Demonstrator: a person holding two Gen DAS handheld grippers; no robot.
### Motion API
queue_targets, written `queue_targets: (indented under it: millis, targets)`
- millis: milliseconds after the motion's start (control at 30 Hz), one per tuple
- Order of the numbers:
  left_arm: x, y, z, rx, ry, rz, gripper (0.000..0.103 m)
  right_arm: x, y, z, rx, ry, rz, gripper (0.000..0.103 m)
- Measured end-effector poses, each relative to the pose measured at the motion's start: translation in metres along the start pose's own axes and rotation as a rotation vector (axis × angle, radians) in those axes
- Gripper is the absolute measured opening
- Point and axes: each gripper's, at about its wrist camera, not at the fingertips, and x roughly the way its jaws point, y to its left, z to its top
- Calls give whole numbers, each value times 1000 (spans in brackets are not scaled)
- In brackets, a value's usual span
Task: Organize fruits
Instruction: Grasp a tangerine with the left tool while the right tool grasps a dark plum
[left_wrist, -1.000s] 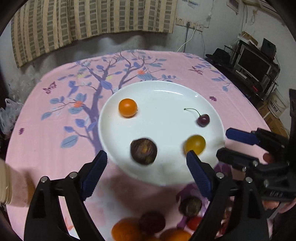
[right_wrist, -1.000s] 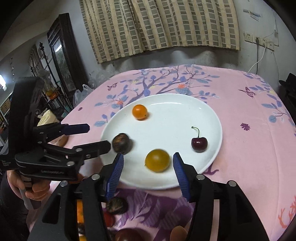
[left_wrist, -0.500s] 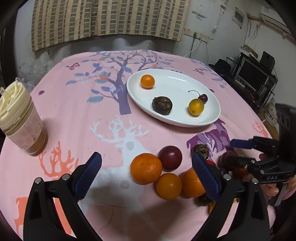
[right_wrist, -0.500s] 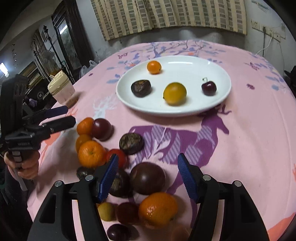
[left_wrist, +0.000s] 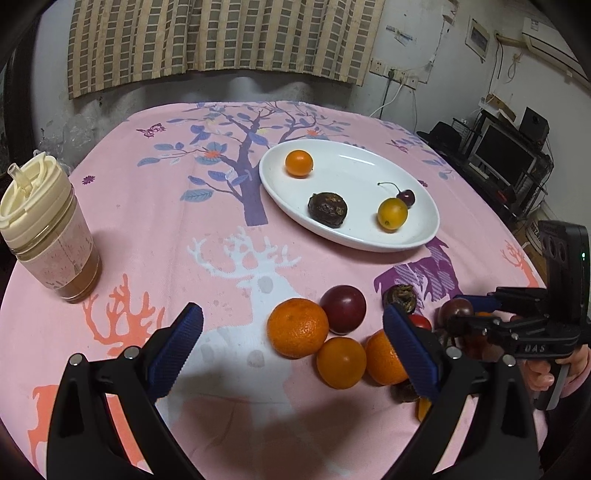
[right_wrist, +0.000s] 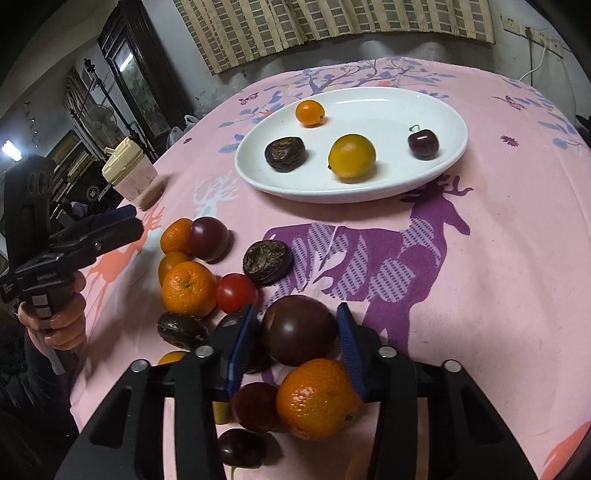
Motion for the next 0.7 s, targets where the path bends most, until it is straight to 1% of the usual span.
queue_targets:
  millis: [167, 200, 267, 333, 400, 600, 700]
  targets:
    - [2, -3, -5, 48, -3, 29, 96, -3, -2, -1, 10, -18, 15, 40]
    - [5, -1, -7, 41, 12, 22, 93, -3, -3, -1, 20, -20, 18, 40]
    - [16, 2, -8, 23, 68, -16, 61, -3, -3, -1, 26, -23, 12, 40]
    - [26, 6, -7, -13, 107, -53, 55, -4, -3, -1, 30, -25, 9, 40]
    - [32, 12, -6, -57, 120, -77, 53, -4, -2, -1, 27, -26, 3, 40]
    - [44, 18, -7, -119, 154, -141, 53, -5, -2, -1, 30, -34, -2, 40]
    - [51, 24, -6, -171, 177, -184, 53, -8, -2, 0, 36, -49, 9, 40]
